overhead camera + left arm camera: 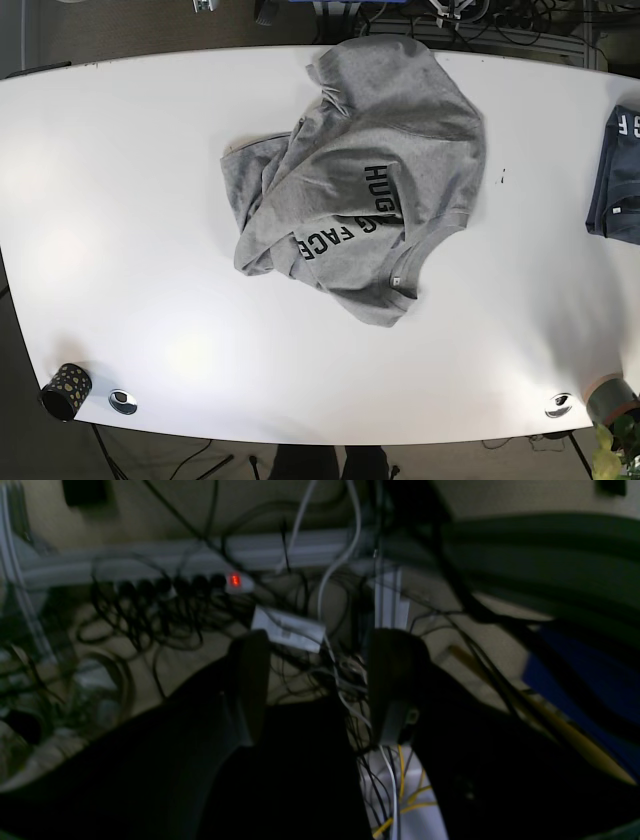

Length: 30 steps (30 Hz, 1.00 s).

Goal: Fold the T-shirt properly

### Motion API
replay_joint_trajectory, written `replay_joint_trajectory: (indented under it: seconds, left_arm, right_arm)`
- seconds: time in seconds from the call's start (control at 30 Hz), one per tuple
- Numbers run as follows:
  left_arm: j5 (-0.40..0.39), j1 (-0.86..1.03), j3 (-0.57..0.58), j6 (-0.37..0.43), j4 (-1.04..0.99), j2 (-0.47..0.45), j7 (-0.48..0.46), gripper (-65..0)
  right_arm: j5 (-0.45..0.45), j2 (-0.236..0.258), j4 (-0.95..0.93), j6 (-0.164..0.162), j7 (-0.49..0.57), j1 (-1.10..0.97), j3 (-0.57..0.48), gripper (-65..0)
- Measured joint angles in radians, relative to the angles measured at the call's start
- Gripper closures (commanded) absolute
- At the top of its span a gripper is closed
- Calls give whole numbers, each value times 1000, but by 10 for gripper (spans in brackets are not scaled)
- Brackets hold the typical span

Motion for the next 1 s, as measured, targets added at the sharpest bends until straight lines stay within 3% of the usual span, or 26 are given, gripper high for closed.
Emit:
replay_joint_trajectory:
  seconds: [0.27,0.63,0.77,0.9,1.0]
  left_arm:
    - [2,223,-5,0,304,-4,9,-281]
    - [2,454,-23,-8,746,3,14,-281]
    - [-3,495,-51,3,883,8,9,-281]
    - [-93,507,-85,-7,987,19,11,-283]
    - [-132,504,-109,-7,1029,18,10,-283]
  right_arm:
    - [-4,-2,366,-2,-137,-235,56,-95]
    - [-2,-4,744,-1,-146,-481,145,-95]
    - [73,-5,843,-1,-146,-540,190,-94]
    - [163,-3,925,0,-149,-578,238,-94]
    - [181,0,965,-2,-150,-574,259,-94]
